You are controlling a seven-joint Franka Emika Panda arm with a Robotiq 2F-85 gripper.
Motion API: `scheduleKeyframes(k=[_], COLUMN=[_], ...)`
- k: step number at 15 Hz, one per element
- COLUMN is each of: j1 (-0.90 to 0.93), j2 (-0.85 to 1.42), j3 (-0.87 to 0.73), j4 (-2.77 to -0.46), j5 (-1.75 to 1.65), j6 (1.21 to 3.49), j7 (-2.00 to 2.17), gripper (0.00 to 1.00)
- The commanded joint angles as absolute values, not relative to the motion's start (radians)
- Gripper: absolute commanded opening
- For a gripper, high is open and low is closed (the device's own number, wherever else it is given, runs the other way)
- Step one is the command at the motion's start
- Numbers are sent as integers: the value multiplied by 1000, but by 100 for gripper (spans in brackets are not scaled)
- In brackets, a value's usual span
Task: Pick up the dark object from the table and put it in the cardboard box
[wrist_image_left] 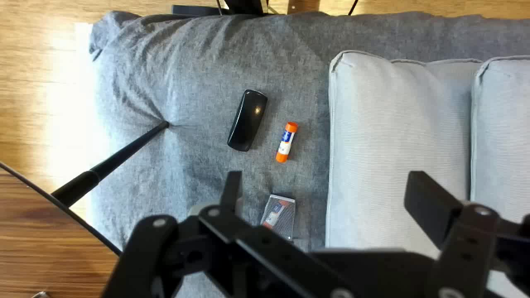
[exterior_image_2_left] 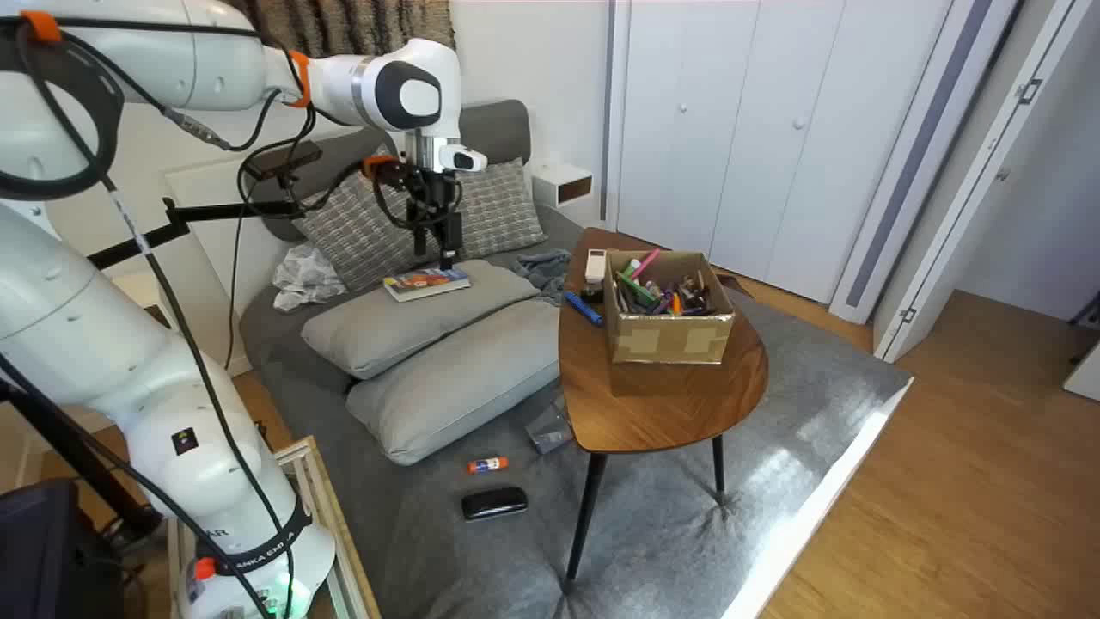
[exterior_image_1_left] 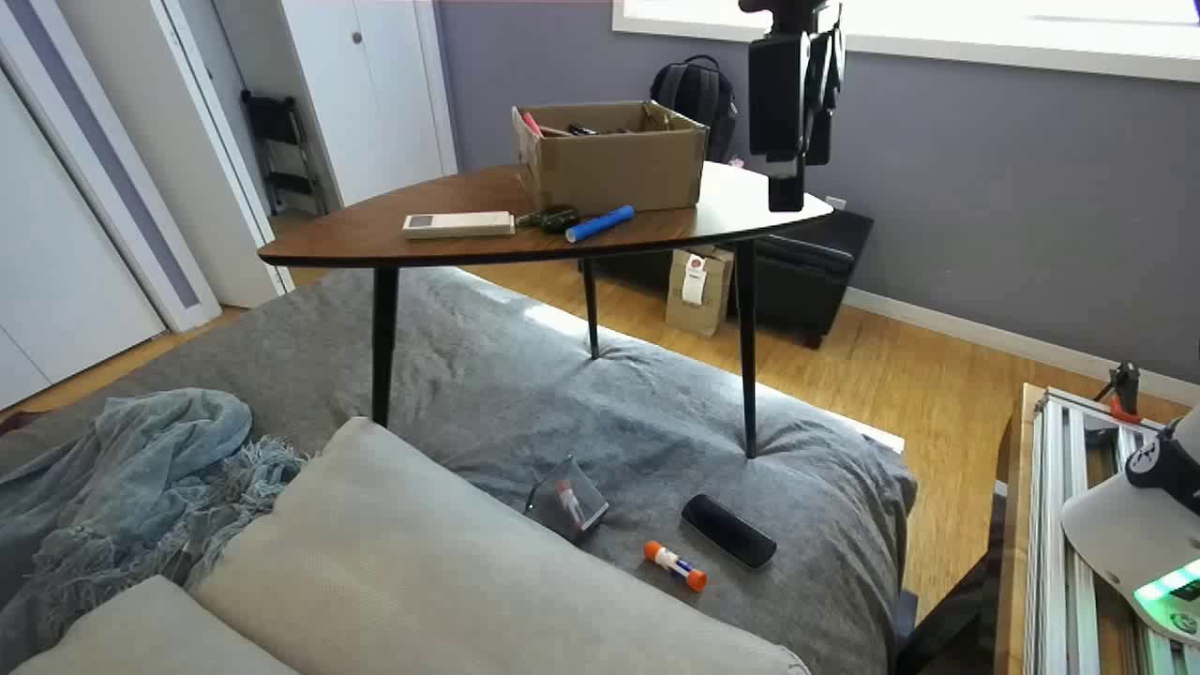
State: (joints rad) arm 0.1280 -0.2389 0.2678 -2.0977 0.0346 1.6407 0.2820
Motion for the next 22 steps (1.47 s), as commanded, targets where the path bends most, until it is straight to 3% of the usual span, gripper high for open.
scheduleKeyframes(k=[1,15,22], j1=[144,144,103], j2=[-237,-237,-180], j3=[254,254,205], j4=[-2095,-2095,-2086], j5=[32,32,-109], j6=[1638,1638,1776], j7=[285,285,274], gripper=[100,100,100])
